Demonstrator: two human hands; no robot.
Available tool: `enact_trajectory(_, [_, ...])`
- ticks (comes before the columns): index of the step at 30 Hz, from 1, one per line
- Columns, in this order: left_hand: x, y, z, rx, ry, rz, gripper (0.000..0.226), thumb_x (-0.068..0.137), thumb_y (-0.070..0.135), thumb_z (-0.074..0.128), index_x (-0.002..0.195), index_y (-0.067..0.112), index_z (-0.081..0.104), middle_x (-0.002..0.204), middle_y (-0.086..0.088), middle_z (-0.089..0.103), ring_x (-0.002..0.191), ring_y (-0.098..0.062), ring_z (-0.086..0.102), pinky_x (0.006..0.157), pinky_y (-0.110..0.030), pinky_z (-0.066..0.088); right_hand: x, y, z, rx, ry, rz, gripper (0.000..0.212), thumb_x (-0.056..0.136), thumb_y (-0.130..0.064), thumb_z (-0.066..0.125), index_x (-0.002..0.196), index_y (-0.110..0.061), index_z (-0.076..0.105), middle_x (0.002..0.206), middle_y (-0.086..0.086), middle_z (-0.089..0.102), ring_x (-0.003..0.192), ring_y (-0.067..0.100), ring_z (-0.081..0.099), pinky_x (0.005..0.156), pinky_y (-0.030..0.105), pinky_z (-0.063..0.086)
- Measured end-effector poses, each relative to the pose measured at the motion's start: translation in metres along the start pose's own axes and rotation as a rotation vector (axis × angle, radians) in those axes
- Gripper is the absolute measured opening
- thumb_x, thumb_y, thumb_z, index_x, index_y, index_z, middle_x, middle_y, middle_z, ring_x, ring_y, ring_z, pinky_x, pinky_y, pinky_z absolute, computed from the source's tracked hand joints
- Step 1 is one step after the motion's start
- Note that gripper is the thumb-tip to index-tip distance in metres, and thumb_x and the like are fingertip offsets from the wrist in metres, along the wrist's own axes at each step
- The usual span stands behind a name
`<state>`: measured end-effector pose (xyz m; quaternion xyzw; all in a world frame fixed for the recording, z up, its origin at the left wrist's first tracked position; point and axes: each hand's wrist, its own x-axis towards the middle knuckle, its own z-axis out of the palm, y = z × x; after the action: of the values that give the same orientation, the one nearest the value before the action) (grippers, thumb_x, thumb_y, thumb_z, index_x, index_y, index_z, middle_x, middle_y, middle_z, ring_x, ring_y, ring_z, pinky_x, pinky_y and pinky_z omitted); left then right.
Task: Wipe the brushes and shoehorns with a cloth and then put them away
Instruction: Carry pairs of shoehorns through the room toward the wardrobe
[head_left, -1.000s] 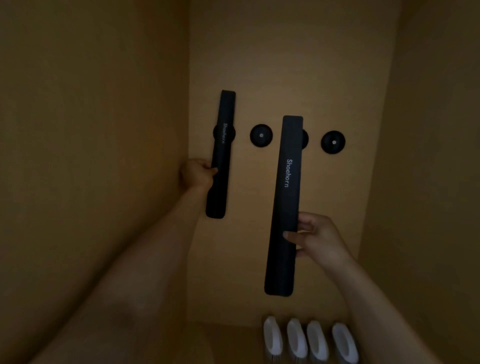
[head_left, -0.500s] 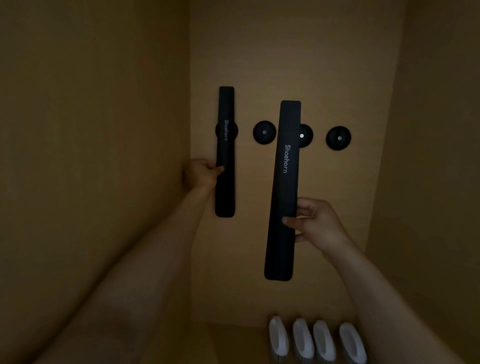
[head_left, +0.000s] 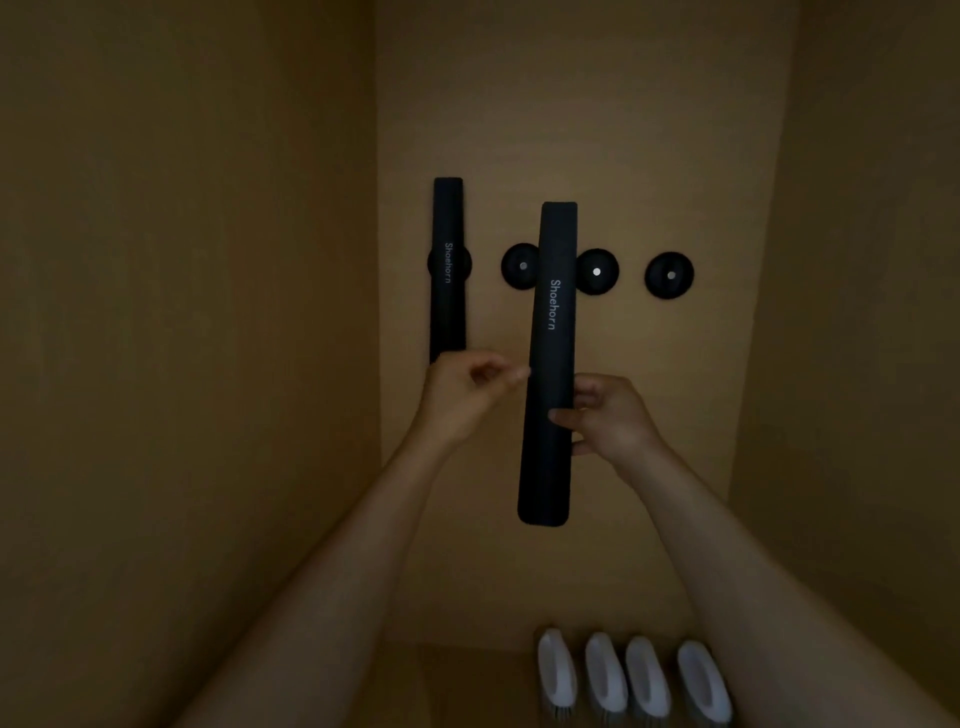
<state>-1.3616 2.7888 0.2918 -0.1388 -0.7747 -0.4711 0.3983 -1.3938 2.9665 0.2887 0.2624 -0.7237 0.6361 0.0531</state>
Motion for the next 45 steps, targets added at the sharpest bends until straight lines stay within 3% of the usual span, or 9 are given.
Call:
enact_trajectory(6, [-0.007,0.000,0.016,0.107,0.016,-0.038,0.009,0.080,0.015,0.079,0.077,0.009,0.073,0.071,-0.008,0.069,0.067,-0.021,0.065,0.066,-0.037,0.056,0.001,-0.002,0.006,-0.022,0.002,-0.005,0.024,0.089,0.007,0.066,0.104,-0.012,0.069,0.085,0.001,0.069,0.078,0.014,0.067,0.063,0.033,0.061])
enact_trajectory(12, [0.018,0.000,0.015,0.130,0.119,-0.107,0.016,0.081,0.013,0.079,0.069,0.018,0.068,0.066,0.000,0.068,0.059,-0.013,0.066,0.061,-0.027,0.058,-0.001,-0.002,-0.007,-0.079,0.097,-0.016,0.018,0.084,-0.002,0.074,0.085,-0.019,0.069,0.087,0.003,0.073,0.084,0.016,0.067,0.078,0.037,0.058])
enact_trajectory(15, [0.040,0.000,0.013,0.143,0.173,-0.147,0.013,0.082,0.013,0.078,0.072,0.011,0.070,0.067,-0.001,0.069,0.056,-0.008,0.063,0.061,-0.030,0.060,-0.006,-0.002,-0.019,-0.126,0.138,-0.043,0.017,0.083,-0.004,0.075,0.086,-0.020,0.071,0.091,0.009,0.075,0.088,0.021,0.068,0.085,0.040,0.057])
enact_trajectory(19, [0.069,-0.001,0.016,0.199,0.185,-0.203,0.017,0.084,0.011,0.075,0.077,-0.004,0.070,0.072,-0.014,0.071,0.066,-0.027,0.070,0.062,-0.045,0.061,-0.015,-0.002,-0.033,-0.155,0.152,-0.035,0.018,0.082,-0.003,0.075,0.087,-0.020,0.072,0.089,0.010,0.075,0.093,0.032,0.070,0.087,0.046,0.056])
enact_trajectory(27, [0.098,-0.007,0.029,0.175,0.164,-0.384,0.024,0.087,0.007,0.071,0.068,0.012,0.056,0.080,-0.015,0.068,0.069,-0.031,0.071,0.065,-0.046,0.062,-0.034,-0.004,-0.056,-0.224,0.174,-0.049,0.023,0.080,-0.001,0.071,0.084,-0.024,0.072,0.088,0.012,0.076,0.095,0.030,0.070,0.088,0.043,0.054])
enact_trajectory(35, [0.099,-0.012,0.027,0.138,0.161,-0.441,0.022,0.088,0.004,0.069,0.071,0.006,0.056,0.087,-0.023,0.068,0.072,-0.037,0.070,0.062,-0.054,0.060,-0.042,-0.009,-0.066,-0.234,0.192,-0.064,0.027,0.081,0.005,0.067,0.084,-0.021,0.071,0.083,0.010,0.076,0.081,0.018,0.068,0.078,0.029,0.049])
enact_trajectory(40, [0.092,-0.008,0.023,0.204,0.130,-0.393,0.017,0.086,0.005,0.072,0.072,0.004,0.062,0.084,-0.020,0.069,0.071,-0.034,0.070,0.063,-0.049,0.061,-0.042,-0.012,-0.061,-0.245,0.171,-0.073,0.027,0.080,0.006,0.065,0.088,-0.019,0.072,0.080,0.006,0.076,0.082,0.015,0.069,0.076,0.026,0.049])
enact_trajectory(42, [0.087,-0.007,0.021,0.294,0.145,-0.340,0.013,0.087,0.010,0.072,0.079,0.001,0.069,0.081,-0.014,0.069,0.072,-0.029,0.069,0.064,-0.041,0.060,-0.041,-0.011,-0.059,-0.262,0.173,-0.071,0.028,0.080,0.007,0.064,0.088,-0.019,0.072,0.079,0.004,0.076,0.081,0.014,0.069,0.075,0.025,0.049])
enact_trajectory(45, [0.076,-0.001,0.019,0.411,0.183,-0.255,0.010,0.089,0.019,0.069,0.088,0.010,0.072,0.086,-0.001,0.067,0.076,-0.018,0.062,0.061,-0.029,0.051,-0.041,-0.011,-0.056,-0.283,0.178,-0.064,0.028,0.081,0.005,0.065,0.087,-0.021,0.072,0.076,0.001,0.075,0.081,0.013,0.068,0.074,0.025,0.047])
